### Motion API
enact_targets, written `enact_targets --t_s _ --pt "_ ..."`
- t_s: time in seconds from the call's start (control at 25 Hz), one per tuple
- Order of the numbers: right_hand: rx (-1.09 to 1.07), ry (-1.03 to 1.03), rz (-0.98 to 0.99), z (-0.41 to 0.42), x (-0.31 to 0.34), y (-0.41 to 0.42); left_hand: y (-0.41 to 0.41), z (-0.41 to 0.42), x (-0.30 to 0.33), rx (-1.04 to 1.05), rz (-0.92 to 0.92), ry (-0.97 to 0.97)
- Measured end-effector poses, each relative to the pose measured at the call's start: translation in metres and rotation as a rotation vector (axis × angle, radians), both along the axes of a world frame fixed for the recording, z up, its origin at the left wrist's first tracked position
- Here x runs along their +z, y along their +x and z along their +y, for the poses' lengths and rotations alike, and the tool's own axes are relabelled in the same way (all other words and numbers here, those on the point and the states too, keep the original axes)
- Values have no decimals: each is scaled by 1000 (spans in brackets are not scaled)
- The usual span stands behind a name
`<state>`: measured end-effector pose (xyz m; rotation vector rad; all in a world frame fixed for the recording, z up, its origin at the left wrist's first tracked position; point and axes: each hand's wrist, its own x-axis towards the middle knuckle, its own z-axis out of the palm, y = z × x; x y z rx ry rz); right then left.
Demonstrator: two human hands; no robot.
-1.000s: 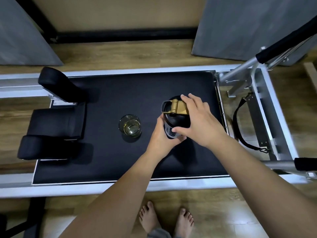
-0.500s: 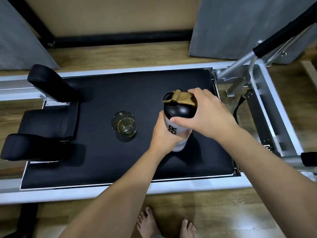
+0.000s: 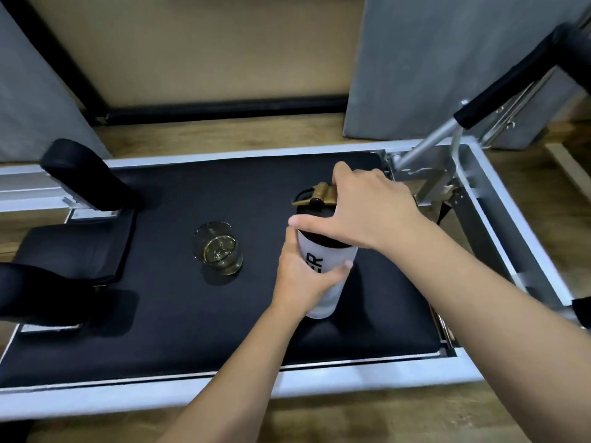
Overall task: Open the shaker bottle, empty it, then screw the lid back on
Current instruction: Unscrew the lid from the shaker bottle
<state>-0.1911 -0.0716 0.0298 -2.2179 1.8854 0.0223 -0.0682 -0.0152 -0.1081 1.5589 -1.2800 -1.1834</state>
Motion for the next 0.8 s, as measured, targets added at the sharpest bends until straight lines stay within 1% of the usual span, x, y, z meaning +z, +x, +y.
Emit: enact_targets --t_s 0.08,0.2,0.4,0.52,0.64,0.72,0.8 --pt "13 -36 75 0 -10 15 -2 -2 -13 -43 9 -15" --pt "-23 -127 153 6 -20 31 2 -9 -24 -38 -3 -49" --pt "42 -233 124 2 -28 35 10 -16 -27 -43 56 -200" --pt "127 -278 38 3 -33 22 14 -19 -34 -78 95 -258" --pt "302 -320 -69 13 -35 17 22 -15 -41 -88 112 -347" --pt "386 -284 -109 15 -34 18 26 -12 -45 -70 124 -377" --pt "336 -182 -222 14 -23 19 27 -9 -46 -81 138 -391"
